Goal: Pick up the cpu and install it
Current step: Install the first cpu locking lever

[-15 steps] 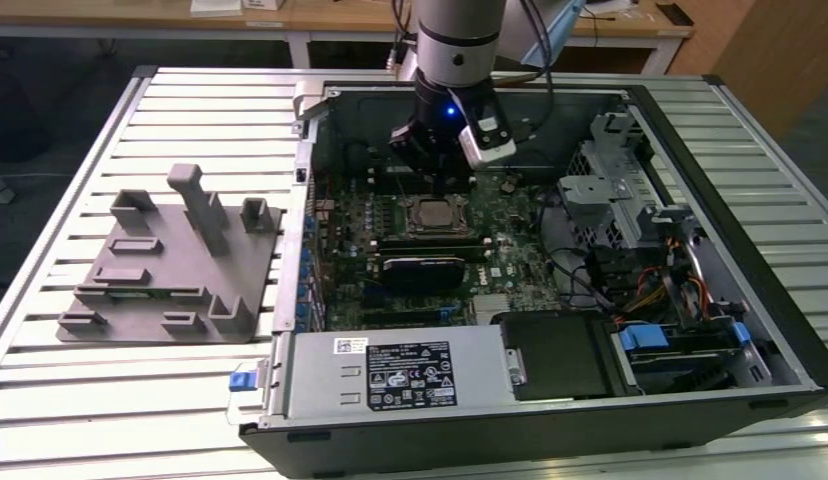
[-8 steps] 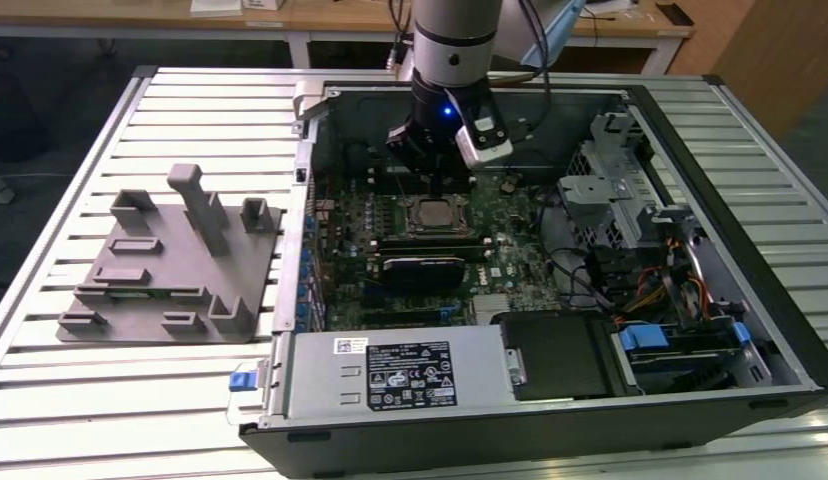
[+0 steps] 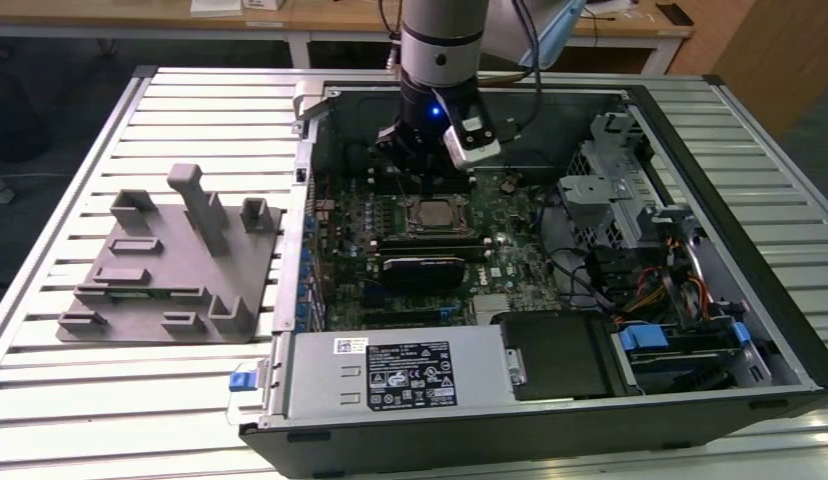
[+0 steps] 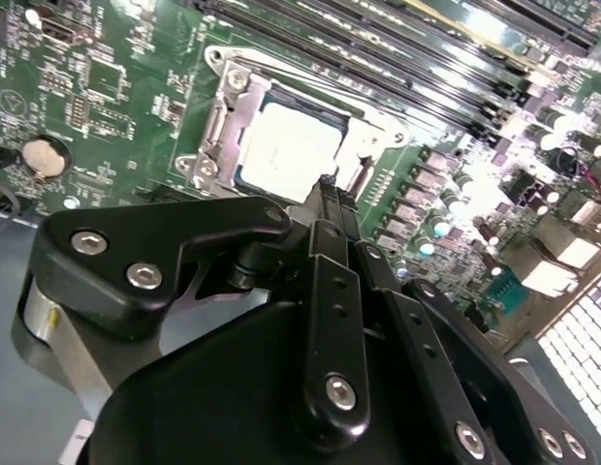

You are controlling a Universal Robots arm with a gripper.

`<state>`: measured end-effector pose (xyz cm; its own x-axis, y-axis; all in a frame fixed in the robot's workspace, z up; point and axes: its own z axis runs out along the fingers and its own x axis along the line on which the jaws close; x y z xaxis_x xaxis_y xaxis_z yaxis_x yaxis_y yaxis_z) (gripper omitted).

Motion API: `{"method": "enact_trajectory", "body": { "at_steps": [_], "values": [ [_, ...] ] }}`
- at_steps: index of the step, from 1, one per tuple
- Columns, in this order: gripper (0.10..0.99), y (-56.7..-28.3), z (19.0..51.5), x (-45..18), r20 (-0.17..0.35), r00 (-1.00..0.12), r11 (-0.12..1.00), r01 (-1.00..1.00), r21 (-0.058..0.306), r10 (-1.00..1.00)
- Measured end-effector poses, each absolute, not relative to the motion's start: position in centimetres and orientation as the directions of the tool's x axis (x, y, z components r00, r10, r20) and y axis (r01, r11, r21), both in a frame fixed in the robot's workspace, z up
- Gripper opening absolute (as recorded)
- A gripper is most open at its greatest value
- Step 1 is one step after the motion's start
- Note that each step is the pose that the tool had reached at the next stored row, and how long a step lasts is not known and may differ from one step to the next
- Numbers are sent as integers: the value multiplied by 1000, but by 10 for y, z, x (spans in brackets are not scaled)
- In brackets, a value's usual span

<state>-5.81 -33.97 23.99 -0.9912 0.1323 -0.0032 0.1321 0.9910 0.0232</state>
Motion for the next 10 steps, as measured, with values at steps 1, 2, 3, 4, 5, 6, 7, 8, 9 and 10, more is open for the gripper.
{"method": "enact_trajectory", "body": {
  "at_steps": [1, 2, 3, 4, 5, 6, 7, 8, 9, 10],
  "values": [
    [106, -340, 240, -60, -3, -991, 991, 132, 23, 132],
    [106, -340, 240, -61, -3, -991, 991, 132, 23, 132],
    [106, -340, 240, -63, -3, -991, 991, 132, 23, 132],
    [106, -340, 240, -64, -3, -991, 991, 132, 23, 132],
    [106, -340, 240, -66, -3, -991, 991, 132, 23, 132],
    [106, -340, 240, -67, -3, -991, 991, 132, 23, 132],
    [106, -340, 240, -69, -3, -991, 991, 132, 23, 132],
    [106, -340, 240, -71, -3, -991, 991, 132, 23, 132],
    [106, -340, 240, -72, -3, -991, 991, 132, 23, 132],
    [106, -340, 240, -74, -3, -991, 991, 132, 23, 132]
  ]
}}
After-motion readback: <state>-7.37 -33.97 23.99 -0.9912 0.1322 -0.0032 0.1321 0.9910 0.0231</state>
